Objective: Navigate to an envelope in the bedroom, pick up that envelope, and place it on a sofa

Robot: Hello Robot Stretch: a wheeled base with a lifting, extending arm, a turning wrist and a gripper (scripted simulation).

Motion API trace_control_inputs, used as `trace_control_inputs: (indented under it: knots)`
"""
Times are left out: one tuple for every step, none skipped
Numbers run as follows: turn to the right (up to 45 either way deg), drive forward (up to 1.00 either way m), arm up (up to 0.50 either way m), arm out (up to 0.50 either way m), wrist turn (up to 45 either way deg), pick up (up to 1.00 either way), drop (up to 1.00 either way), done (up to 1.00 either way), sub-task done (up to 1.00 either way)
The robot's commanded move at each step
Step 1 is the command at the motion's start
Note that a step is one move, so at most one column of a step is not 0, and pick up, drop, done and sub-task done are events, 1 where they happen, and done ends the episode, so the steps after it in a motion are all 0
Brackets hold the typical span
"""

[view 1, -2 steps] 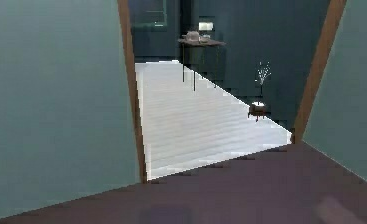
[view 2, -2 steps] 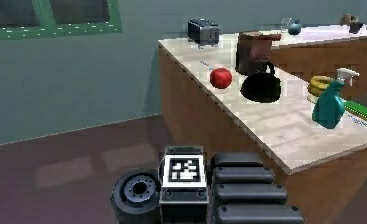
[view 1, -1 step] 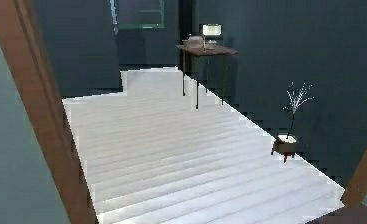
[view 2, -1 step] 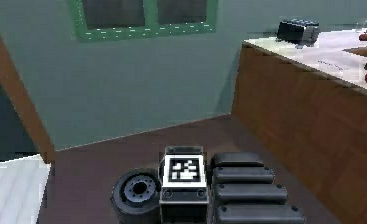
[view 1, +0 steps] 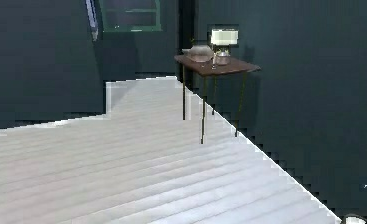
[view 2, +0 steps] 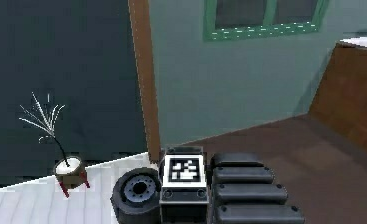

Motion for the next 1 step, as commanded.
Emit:
trace_control_inputs:
  knots:
    - [6.0,0.00,0.00,0.00,0.0,0.00,0.00,0.00,0.00]
